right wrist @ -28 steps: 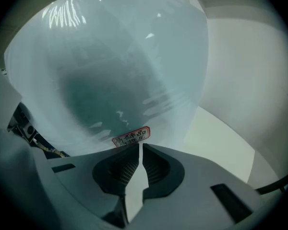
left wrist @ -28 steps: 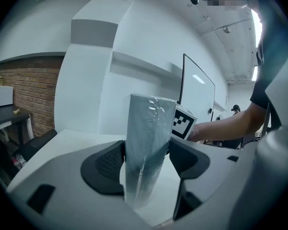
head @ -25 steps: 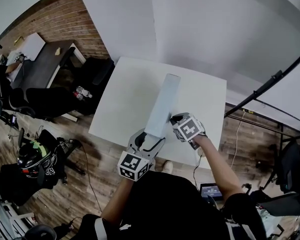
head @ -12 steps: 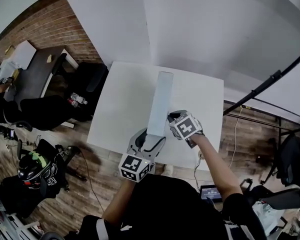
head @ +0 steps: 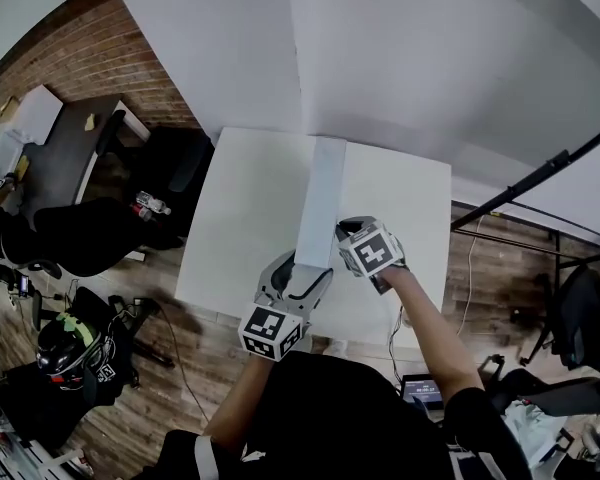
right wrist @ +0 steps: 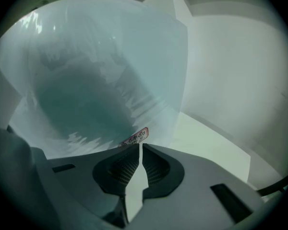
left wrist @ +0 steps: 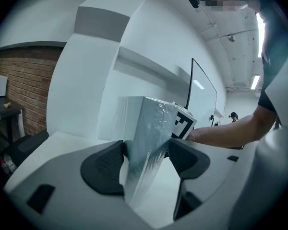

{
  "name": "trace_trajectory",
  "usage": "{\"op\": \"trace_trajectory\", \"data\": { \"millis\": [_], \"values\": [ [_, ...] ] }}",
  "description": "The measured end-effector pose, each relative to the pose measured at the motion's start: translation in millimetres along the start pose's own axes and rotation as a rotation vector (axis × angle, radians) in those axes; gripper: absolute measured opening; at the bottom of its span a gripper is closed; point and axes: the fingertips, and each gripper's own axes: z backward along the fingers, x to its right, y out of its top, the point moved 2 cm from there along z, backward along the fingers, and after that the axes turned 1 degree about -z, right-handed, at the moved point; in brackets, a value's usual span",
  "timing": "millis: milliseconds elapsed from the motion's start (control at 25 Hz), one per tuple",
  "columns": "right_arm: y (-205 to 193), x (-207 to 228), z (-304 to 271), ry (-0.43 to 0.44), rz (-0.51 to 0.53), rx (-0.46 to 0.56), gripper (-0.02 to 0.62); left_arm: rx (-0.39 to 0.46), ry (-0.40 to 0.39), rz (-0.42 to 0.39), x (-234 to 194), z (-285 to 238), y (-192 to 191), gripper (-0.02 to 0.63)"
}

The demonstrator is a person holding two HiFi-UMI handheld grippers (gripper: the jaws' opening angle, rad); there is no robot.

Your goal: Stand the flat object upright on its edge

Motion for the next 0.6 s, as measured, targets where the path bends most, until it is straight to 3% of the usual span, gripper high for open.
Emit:
{"op": "trace_trajectory", "data": {
  "millis": [600],
  "values": [
    [47.7,37.5,-28.6,-0.047,-0.029,0.031,0.052,0.012,-0.031,-0.010,-46.0,-48.0,24.2,0.305]
  ]
}}
